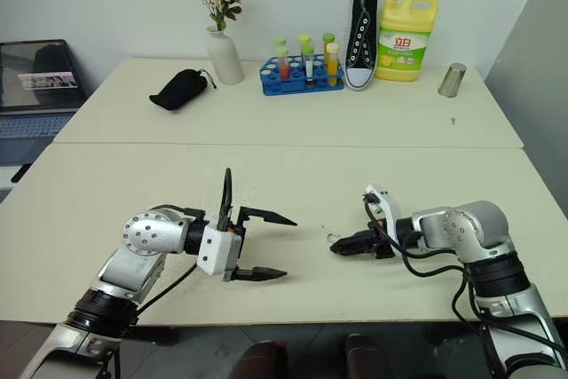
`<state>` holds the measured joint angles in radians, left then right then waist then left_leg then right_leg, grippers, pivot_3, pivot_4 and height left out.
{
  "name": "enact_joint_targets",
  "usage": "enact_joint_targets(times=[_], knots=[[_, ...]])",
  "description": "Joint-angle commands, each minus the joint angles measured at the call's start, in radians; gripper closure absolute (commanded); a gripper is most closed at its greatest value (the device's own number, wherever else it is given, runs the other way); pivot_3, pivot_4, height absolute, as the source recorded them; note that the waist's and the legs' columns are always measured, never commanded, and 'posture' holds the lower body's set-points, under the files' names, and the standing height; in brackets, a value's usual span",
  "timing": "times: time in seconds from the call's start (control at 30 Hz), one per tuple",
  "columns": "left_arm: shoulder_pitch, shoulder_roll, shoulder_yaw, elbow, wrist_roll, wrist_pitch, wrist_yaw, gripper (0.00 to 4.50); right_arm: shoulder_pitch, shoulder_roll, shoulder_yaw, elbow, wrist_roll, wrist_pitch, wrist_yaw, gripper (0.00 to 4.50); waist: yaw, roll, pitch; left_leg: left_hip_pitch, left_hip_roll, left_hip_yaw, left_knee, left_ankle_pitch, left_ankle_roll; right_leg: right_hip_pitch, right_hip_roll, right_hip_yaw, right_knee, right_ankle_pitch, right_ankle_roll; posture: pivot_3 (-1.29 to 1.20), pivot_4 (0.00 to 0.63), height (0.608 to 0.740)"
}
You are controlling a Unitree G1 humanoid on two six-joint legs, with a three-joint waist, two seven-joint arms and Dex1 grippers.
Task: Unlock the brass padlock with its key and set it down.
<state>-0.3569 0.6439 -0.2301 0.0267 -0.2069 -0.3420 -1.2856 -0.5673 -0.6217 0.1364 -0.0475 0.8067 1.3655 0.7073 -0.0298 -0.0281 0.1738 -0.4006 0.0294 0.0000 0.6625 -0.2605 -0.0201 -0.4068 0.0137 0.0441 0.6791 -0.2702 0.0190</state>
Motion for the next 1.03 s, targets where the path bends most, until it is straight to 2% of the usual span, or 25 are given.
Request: enact_joint_targets(times=[0.03,0.13,0.23,0.33,0.53,0.67,1.03], knots=[[-0.002,0.003,0.001,-0.079,-0.054,0.093,0.002,0.0,0.034,-0.069,-0.039,-0.041,-0.028,-0.01,0.008,0.03,0.003,0.0,0.0,0.0,0.0,0.0,0.0,0.0,0.0,0.0,0.0,0.0,0.0,0.0,0.0,0.0,0.15,0.74],[-0.015,0.006,-0.007,-0.081,-0.06,0.141,-0.019,0.0,0.115,-0.16,-0.064,-0.149,-0.024,-0.06,0.053,0.03,0.007,0.0,0.0,-0.001,-0.001,-0.001,0.0,0.0,0.0,0.0,-0.001,0.0,-0.001,0.0,0.0,0.0,0.15,0.74],[-0.025,-0.008,-0.004,-0.086,-0.077,0.204,-0.015,0.0,0.236,-0.325,0.021,-0.329,-0.167,-0.335,0.184,0.03,0.004,0.001,0.001,-0.001,-0.001,-0.001,0.0,0.0,0.0,0.0,-0.001,-0.001,-0.002,0.0,0.0,0.0,0.15,0.74],[-0.025,0.0,-0.006,-0.091,-0.086,0.277,-0.017,0.0,0.341,-0.385,0.028,-0.447,-0.29,-0.546,0.191,0.03,-0.002,0.0,0.001,-0.001,0.0,0.0,-0.001,0.0,0.0,0.0,0.0,-0.001,-0.002,0.0,0.001,0.0,0.15,0.74],[-0.051,-0.002,0.014,-0.08,-0.027,0.385,0.09,0.0,0.49,-0.315,-0.171,-0.565,-0.286,-0.666,0.113,0.03,-0.004,-0.001,0.002,0.001,0.001,0.0,-0.001,0.0,0.0,0.0,0.002,0.0,0.0,0.0,0.001,0.0,0.15,0.74],[-0.066,0.015,0.017,-0.064,-0.044,0.396,0.051,0.0,0.565,-0.265,-0.269,-0.616,-0.265,-0.674,0.069,0.03,0.001,-0.002,0.003,0.001,0.0,0.0,0.0,0.0,0.0,0.0,0.001,0.0,-0.001,0.0,0.001,0.0,0.15,0.74],[-0.046,0.057,0.006,-0.076,-0.088,0.384,-0.104,0.0,0.64,-0.269,-0.31,-0.637,-0.264,-0.683,0.096,0.03,0.001,-0.002,0.003,0.001,0.0,0.001,0.0,0.0,0.0,0.0,0.001,0.0,0.0,0.0,0.0,0.0,0.15,0.74]])
